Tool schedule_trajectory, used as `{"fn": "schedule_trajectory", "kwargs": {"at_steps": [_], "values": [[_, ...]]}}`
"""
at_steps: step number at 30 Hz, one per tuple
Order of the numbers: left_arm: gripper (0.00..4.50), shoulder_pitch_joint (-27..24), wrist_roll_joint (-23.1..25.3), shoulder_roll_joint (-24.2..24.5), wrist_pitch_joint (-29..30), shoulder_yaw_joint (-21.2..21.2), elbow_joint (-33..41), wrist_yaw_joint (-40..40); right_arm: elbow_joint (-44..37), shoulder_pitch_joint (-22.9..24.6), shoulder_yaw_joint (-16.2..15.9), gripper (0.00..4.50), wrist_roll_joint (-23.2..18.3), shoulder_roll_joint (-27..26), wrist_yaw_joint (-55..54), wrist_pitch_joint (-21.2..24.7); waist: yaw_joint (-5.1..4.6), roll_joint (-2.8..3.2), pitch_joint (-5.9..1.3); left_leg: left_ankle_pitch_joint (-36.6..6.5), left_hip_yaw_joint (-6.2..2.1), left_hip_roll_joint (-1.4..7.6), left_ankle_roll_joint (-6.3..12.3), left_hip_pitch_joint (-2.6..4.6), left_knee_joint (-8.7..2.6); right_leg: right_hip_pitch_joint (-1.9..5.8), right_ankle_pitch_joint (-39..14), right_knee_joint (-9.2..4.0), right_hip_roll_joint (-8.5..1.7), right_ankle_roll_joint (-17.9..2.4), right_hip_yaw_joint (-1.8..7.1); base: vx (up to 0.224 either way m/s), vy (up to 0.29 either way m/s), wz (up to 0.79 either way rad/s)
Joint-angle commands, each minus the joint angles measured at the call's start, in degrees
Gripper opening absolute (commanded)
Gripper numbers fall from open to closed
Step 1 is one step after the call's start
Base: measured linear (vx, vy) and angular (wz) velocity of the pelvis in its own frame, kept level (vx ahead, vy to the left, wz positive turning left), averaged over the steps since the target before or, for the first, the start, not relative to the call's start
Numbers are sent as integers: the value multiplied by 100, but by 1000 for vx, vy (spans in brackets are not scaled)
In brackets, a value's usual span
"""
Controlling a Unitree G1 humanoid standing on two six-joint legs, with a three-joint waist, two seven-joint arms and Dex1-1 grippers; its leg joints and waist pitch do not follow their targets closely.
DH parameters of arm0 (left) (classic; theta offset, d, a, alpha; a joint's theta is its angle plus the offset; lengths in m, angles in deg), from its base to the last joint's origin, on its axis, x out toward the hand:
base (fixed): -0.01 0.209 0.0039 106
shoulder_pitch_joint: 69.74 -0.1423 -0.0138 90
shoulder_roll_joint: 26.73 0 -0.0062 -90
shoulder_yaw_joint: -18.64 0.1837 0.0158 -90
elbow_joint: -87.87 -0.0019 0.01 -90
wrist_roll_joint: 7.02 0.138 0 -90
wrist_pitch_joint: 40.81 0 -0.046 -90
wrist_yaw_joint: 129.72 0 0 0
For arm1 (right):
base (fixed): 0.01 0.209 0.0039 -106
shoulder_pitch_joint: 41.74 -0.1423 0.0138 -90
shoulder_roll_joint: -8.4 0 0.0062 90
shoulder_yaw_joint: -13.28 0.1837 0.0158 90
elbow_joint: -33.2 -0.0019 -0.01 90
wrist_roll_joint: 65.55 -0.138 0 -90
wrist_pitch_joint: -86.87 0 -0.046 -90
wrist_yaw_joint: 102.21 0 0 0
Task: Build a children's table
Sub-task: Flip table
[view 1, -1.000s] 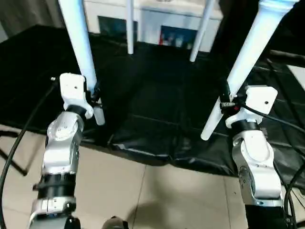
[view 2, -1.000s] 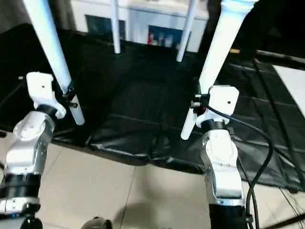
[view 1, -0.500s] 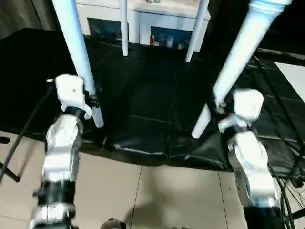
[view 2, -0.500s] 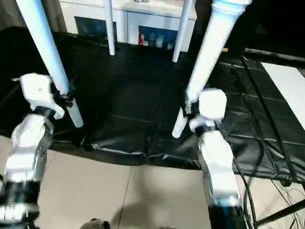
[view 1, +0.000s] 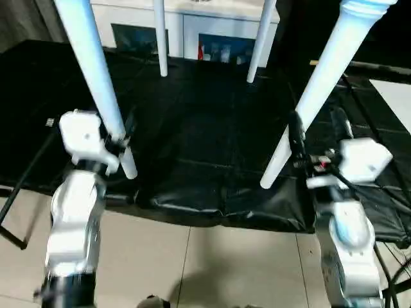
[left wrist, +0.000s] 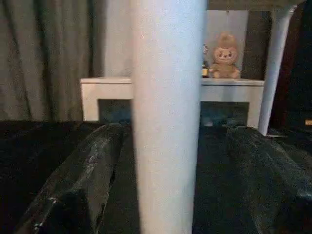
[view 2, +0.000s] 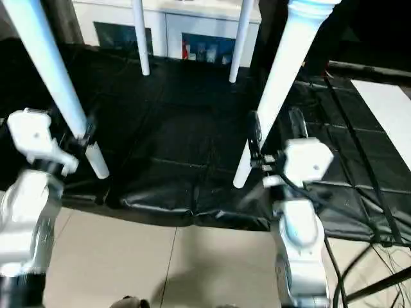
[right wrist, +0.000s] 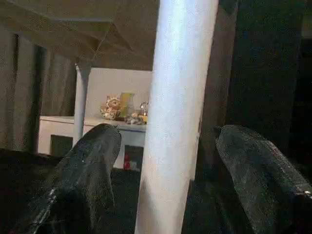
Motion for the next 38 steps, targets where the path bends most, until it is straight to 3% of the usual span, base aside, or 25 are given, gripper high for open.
{"fn": "schedule_trajectory", "kwargs": {"at_steps": [1, 5, 6, 9, 10, 12, 13, 14, 15, 16, 17, 18, 19, 20, 21, 22, 24, 25, 26, 31, 33, 35, 36, 37, 38], "values": [[383, -364, -55, -122, 105, 26, 541, 139, -310, 224, -31, 360, -248, 16, 63, 183, -6, 90, -344, -3041, -140, 217, -241, 227, -541, 61, -2210, -540, -172, -480, 154, 0, 0, 0], [383, -859, -18, -319, 650, 138, 1176, 383, -506, 541, -39, 360, -476, 73, 197, 666, -12, 68, -310, -3300, -152, 219, -272, 248, -538, 39, -2656, -572, -161, -365, 140, 0, 0, 0], [383, -944, 59, -352, 694, 186, 1269, 453, -529, 597, -5, 360, -468, 71, 166, 707, -12, 75, -285, -3417, -151, 204, -292, 266, -522, -11, -2973, -635, -164, -281, 137, 0, 0, 0], [383, -1213, 350, -405, 701, 423, 1357, 526, -468, 730, -15, 360, -590, 144, 139, 1673, -69, 59, -190, -3852, -208, 143, -400, 336, -478, -73, -4048, -810, -134, 9, 32, 0, 0, 0], [383, -1275, 451, -368, 707, 499, 1199, 504, -332, 748, 22, 360, -578, 108, 28, 1977, -107, 6, -194, -3997, -236, 136, -462, 337, -481, -28, -4285, -853, -135, 88, -28, 0, 0, 0], [383, -1312, 557, -305, 703, 562, 1065, 473, -251, 765, 83, 360, -530, 71, -106, 2067, -155, 84, -195, -4168, -296, 143, -513, 339, -538, 36, -4221, -867, -141, 66, -110, -32, 19, -5], [383, -1324, 464, -291, 765, 577, 996, 393, -185, 767, 97, 360, -377, 90, -192, 2117, -190, 178, -153, -4678, -345, 208, -580, 348, -682, 104, -3900, -833, -69, -25, -234, -64, 39, -11], [383, -1324, 485, -241, 868, 608, 997, 366, -172, 757, 100, 360, -283, 118, -252, 2209, -215, 173, -128, -5001, -370, 267, -610, 253, -837, 225, -3564, -685, -2, -95, -303, -101, 48, -16], [383, -1310, 457, -197, 936, 625, 1011, 310, -177, 742, 84, 360, -188, 154, -300, 2361, 0, 288, -94, -5670, -240, 433, -655, -306, -1450, 740, -2350, 527, 108, -322, -271, -123, 17, 0], [383, -1304, 530, -24, 1181, 746, 1143, 194, -125, 669, 32, 360, 173, 275, -429, 2577, 452, 236, -157, -5127, 213, 325, -421, -409, -1391, 665, -2023, 869, 151, -313, -68, -123, 17, 0], [383, -1304, 530, -24, 1181, 746, 1143, 194, -125, 669, 32, 360, 173, 275, -429, 2577, 202, -57, -217, -4257, 205, 251, -299, -52, -1027, 420, -3172, 584, 1, -90, 262, -65, -86, 12], [383, -1288, 575, 49, 1186, 770, 1181, 160, -107, 629, 11, 360, 300, 291, -509, 2626, 119, -256, -129, -1747, -200, -150, -199, 652, 849, -691, -6837, -1086, -693, 199, 593, -17, -63, -9], [383, -1269, 540, 50, 1208, 765, 1218, 151, -124, 584, -21, 360, 309, 341, -524, 2833, 51, -120, -117, -741, -603, -224, -94, 141, 861, -80, -6751, -903, -825, -222, 792, -17, -63, -9], [383, -1234, 409, 5, 1233, 716, 1228, 135, -117, 526, -26, 360, 44, 370, -378, 3022, 47, -105, -115, -1069, -631, -120, -262, 141, 692, 43, -6174, -729, -820, -342, 609, -14, 66, -12], [383, -1206, 322, -35, 1288, 684, 1232, 134, -122, 493, -25, 360, -95, 375, -302, 3094, 94, 87, -232, -2092, -655, 51, -627, 443, 126, 20, -4238, -364, -318, -662, 262, -74, 56, 8], [383, -1178, 226, -63, 1350, 647, 1225, 130, -130, 461, -31, 360, -216, 364, -236, 3157, -45, 164, -186, -3682, -755, 190, -747, 396, -298, 43, -2580, -109, 56, -644, 149, -74, 56, 8], [383, -1149, 211, -78, 1283, 630, 1197, 155, -118, 430, -100, 360, -28, 365, -279, 2996, -106, 251, -155, -4103, -741, 177, -610, 334, -496, 230, -1535, -173, -47, -745, 113, -77, 47, 2], [383, -1118, 245, -33, 1408, 637, 1216, 208, -106, 402, -193, 360, 226, 380, -292, 2878, -101, 246, -149, -4022, -695, 148, -539, 321, -552, 312, -1674, -258, -119, -721, 106, -49, 58, -5], [383, -1118, 245, -33, 1408, 637, 1216, 208, -106, 402, -193, 360, 226, 380, -292, 2878, -130, 197, -158, -3800, -635, 110, -524, 323, -529, 319, -1998, -380, -202, -693, 138, 0, 0, 0], [383, -1116, 309, 63, 1301, 537, 1159, 241, -31, 243, -239, 360, 133, 298, -250, 2981, -146, 26, -133, -3247, -487, 34, -389, 356, -477, 265, -3931, -722, -332, -222, 74, -61, 5, -7], [383, -1138, 290, 31, 1335, 510, 1134, 274, 2, 193, -216, 360, 111, 294, -254, 2968, -164, 78, -108, -3414, -485, 30, -419, 439, -459, 228, -4325, -835, -324, -123, -21, -75, -9, -8], [383, -1182, 302, 18, 1323, 482, 1066, 318, 39, 130, -258, 360, 141, 329, -248, 2923, -205, 186, -84, -4173, -522, 127, -483, 432, -659, 364, -3829, -788, -174, -110, -274, -90, -3, -7], [383, -1182, 302, 18, 1323, 482, 1066, 318, 39, 130, -258, 360, 141, 329, -248, 2923, -81, 281, -47, -5111, -452, 353, -530, -59, -1299, 851, -2455, 223, 25, -294, -357, -114, -29, 13], [383, -1217, 351, 42, 1364, 506, 1024, 329, 63, 110, -282, 360, 154, 326, -237, 2912, 422, 185, -90, -4904, -84, 358, -254, -331, -1331, 882, -1360, 730, 112, -275, -203, -114, -29, 13], [383, -1226, 348, 34, 1390, 511, 1020, 335, 79, 97, -286, 360, 164, 316, -231, 2902, 399, 72, -141, -4197, 28, 299, -196, -135, -1177, 766, -2138, 764, 47, -173, 130, -60, -33, 17]]}}
